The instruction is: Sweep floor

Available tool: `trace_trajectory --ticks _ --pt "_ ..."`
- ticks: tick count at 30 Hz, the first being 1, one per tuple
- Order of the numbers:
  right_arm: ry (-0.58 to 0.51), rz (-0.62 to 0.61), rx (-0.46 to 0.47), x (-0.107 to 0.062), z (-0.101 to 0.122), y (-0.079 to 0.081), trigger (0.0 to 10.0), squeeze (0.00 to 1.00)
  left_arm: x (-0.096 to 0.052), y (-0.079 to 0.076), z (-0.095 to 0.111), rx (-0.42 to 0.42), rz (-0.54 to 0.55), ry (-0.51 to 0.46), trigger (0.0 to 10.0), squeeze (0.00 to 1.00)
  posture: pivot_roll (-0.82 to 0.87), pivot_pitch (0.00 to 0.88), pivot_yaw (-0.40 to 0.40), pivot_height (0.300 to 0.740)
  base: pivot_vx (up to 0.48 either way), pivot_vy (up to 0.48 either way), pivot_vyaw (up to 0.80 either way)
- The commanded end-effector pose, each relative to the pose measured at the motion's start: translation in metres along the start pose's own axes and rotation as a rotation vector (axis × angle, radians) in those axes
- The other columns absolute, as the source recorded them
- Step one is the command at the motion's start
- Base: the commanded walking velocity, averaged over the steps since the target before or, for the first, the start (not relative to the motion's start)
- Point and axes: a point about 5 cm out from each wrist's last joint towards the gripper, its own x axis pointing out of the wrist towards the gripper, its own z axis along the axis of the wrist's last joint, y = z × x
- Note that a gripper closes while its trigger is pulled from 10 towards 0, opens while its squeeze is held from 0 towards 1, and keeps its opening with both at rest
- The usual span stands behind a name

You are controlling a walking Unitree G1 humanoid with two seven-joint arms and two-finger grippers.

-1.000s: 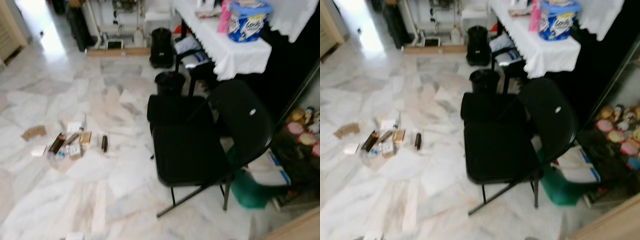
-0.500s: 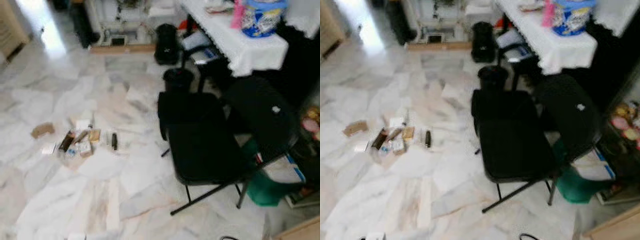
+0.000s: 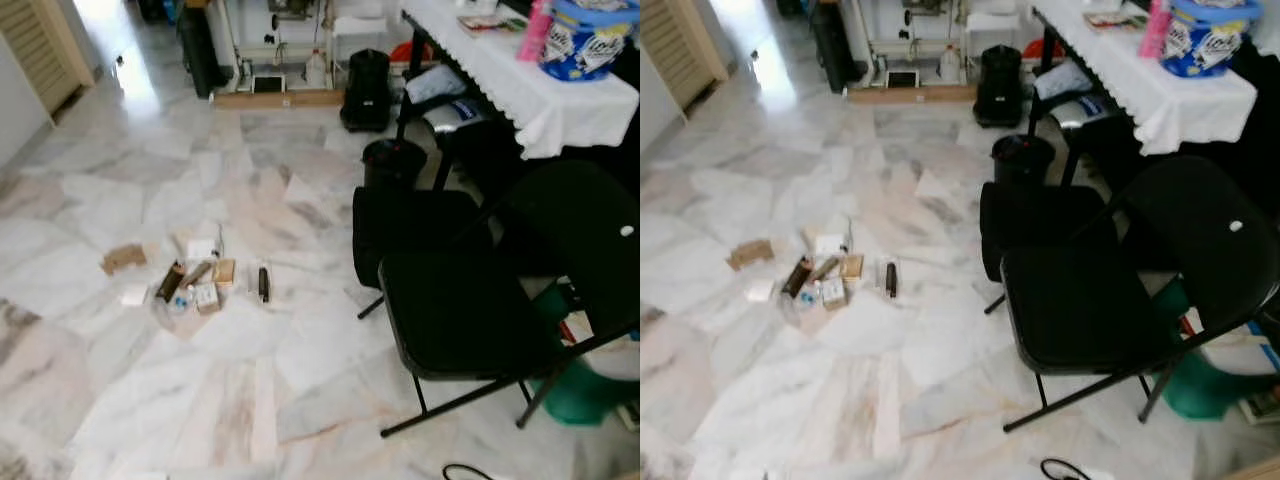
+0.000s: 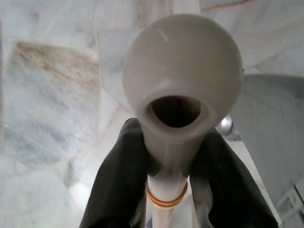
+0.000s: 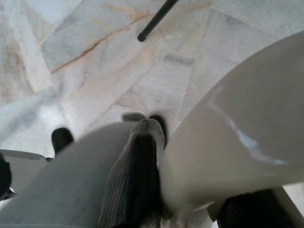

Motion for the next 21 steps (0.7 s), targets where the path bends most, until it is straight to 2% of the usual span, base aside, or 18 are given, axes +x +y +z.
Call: trace_trajectory --ticks 1,21 --pt "0.021 0.014 0.035 -0.001 -0.0067 0.0018 10.0 0.0 -0.0003 0.0007 -0.0011 0.018 0.007 0.005 10.0 0.0 -0.08 0.057 0.035 0.74 0.0 0.375 0.0" --pt "0.015 0.019 0.044 -0.0007 -0.0056 0.0025 10.0 0.0 0.0002 -0.0006 -0.0005 0.011 0.005 0.004 10.0 0.0 -0.08 0.065 0.033 0.74 0.0 0.395 0.0"
